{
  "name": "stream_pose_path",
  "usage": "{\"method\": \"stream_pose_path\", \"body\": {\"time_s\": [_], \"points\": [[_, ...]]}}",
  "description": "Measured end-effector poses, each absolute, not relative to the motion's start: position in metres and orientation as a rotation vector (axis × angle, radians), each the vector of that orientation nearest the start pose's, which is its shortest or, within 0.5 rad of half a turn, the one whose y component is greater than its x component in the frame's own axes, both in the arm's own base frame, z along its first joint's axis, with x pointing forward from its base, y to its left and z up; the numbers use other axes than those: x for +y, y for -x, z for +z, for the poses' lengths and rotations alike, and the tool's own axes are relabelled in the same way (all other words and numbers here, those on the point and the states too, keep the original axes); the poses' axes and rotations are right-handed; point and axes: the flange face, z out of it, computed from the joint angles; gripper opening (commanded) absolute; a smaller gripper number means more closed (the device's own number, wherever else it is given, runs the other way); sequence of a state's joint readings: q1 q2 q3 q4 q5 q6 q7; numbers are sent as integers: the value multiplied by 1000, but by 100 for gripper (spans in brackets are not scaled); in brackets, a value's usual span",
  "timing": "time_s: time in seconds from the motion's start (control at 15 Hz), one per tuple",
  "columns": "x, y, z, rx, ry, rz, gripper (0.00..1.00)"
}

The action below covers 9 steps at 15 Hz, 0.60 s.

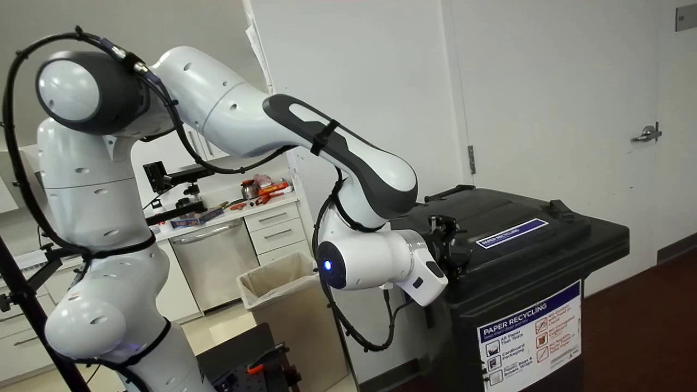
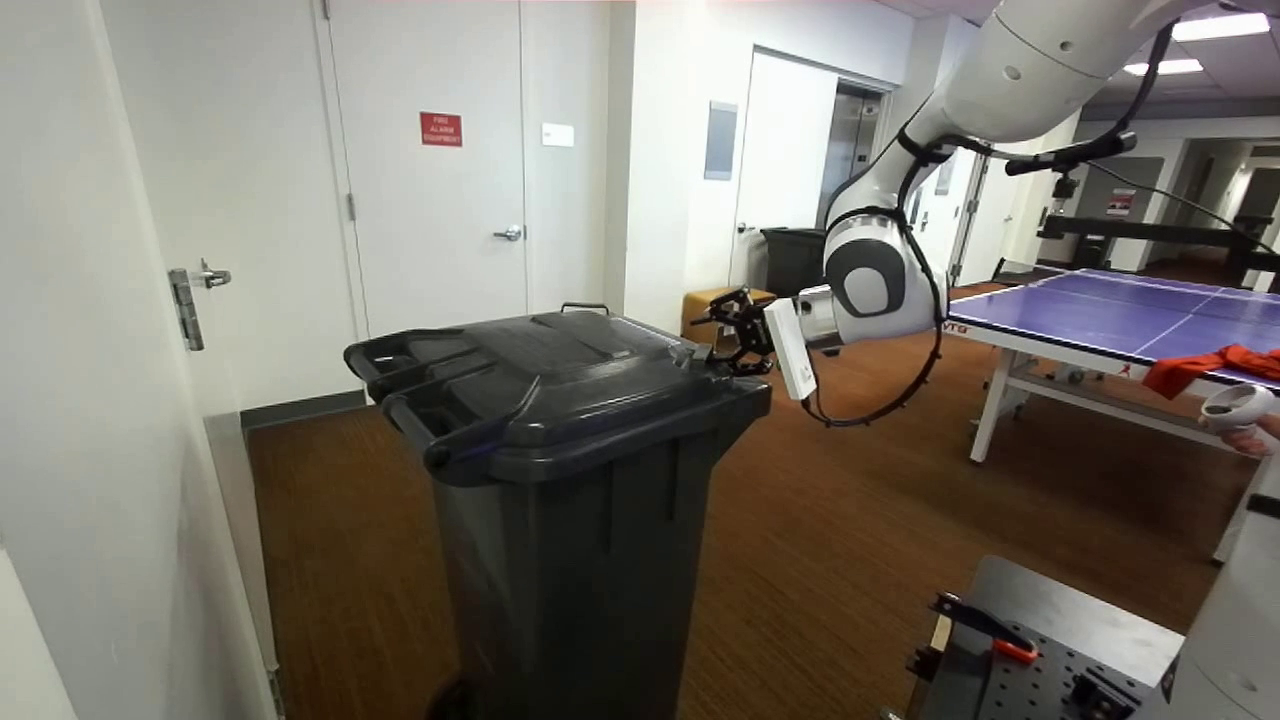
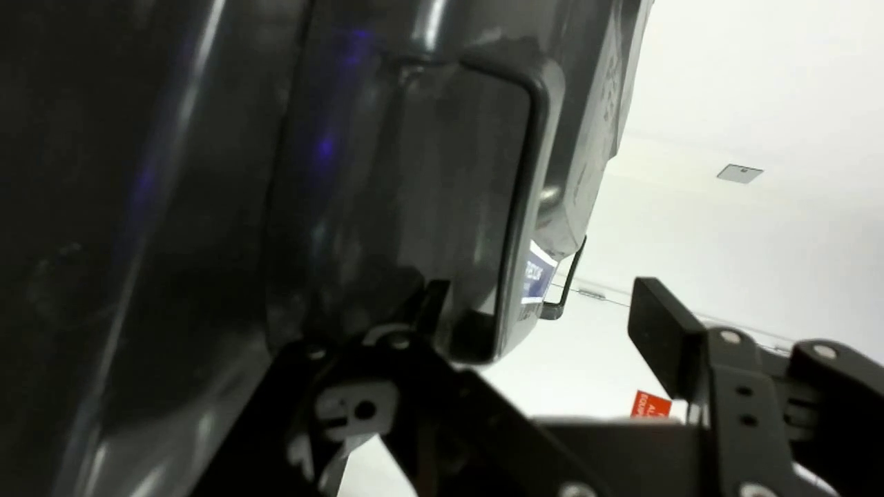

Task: Open the lid of the rubbish bin.

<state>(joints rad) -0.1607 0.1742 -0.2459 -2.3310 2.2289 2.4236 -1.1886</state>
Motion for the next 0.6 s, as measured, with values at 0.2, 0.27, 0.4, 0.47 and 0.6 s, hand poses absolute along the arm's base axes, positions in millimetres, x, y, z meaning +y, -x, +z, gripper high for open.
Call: {"method": "stream_pose_path", "body": {"time_s": [0.2, 0.27, 0.4, 0.47, 0.6], "points": [[-202, -474, 263, 1200, 1741, -1003, 67], [-201, -474, 263, 1200, 1742, -1003, 67], [-201, -474, 263, 1195, 1746, -999, 67], [-200, -474, 263, 1195, 1746, -989, 67], [-199, -475, 264, 1188, 1749, -956, 66]]}}
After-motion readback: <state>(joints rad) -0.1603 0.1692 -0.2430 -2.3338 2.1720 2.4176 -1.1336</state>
